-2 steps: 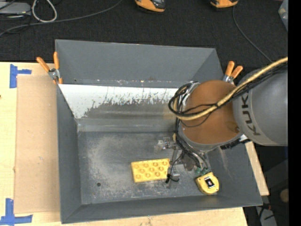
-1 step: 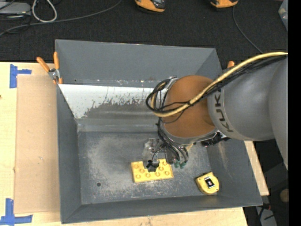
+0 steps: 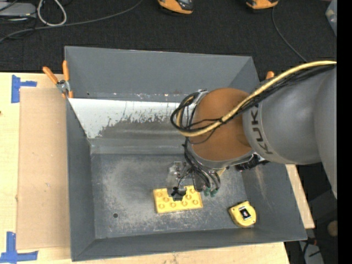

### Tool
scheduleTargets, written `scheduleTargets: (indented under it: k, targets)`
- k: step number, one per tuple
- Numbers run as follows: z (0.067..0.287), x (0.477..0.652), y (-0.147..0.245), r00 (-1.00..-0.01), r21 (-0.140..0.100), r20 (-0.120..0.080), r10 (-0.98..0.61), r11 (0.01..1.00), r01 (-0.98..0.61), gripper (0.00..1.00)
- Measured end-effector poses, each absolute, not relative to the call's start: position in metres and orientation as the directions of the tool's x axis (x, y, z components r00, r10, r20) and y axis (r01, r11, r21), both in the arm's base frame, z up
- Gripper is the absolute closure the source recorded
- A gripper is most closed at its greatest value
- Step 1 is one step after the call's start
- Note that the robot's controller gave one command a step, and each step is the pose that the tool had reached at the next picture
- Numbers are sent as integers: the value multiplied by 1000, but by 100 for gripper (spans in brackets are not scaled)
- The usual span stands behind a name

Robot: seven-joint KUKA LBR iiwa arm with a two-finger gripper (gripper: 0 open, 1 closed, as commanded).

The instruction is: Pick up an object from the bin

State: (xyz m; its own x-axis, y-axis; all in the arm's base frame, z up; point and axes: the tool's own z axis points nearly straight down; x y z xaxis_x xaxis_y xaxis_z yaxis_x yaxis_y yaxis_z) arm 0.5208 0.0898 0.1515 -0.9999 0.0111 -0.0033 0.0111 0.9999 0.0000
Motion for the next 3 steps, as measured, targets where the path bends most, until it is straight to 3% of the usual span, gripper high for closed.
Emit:
scheduleTargets:
  k: [1,3]
  targets:
    - [81,519,49,-999,1,-7,40,999,40,100]
    - [73,500,118,-996,-4,-21,-91,996,-91,100]
